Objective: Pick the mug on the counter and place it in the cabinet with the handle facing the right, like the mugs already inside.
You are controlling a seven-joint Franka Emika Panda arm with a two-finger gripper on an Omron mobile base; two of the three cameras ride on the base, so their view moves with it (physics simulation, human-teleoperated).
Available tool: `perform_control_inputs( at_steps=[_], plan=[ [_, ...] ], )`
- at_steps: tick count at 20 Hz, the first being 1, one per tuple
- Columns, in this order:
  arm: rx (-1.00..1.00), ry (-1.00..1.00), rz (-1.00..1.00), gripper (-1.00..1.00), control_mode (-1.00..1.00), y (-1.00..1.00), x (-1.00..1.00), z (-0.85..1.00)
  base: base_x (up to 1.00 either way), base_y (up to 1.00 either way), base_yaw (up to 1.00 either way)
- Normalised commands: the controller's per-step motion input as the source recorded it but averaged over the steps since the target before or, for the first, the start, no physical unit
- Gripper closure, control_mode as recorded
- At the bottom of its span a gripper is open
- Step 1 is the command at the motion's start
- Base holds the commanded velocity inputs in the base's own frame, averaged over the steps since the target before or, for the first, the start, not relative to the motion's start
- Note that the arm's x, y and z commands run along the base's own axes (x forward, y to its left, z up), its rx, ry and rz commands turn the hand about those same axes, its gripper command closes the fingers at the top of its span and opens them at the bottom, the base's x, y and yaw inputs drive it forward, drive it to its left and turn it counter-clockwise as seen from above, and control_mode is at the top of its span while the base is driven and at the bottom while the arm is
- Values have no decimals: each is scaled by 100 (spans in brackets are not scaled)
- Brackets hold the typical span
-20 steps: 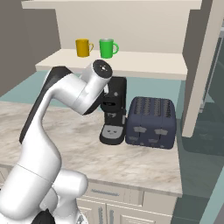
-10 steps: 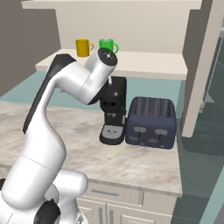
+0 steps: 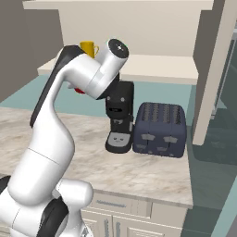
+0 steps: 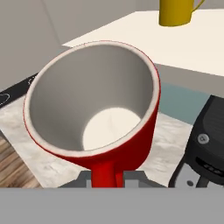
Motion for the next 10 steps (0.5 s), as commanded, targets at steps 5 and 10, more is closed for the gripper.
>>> perform_control_inputs(
  at_steps=[5, 10],
  plan=[
    [0, 0, 0, 100, -100, -1, 32, 2, 0, 0, 0],
    [0, 0, 0, 100, -100, -5, 34, 5, 0, 0, 0]
  ],
)
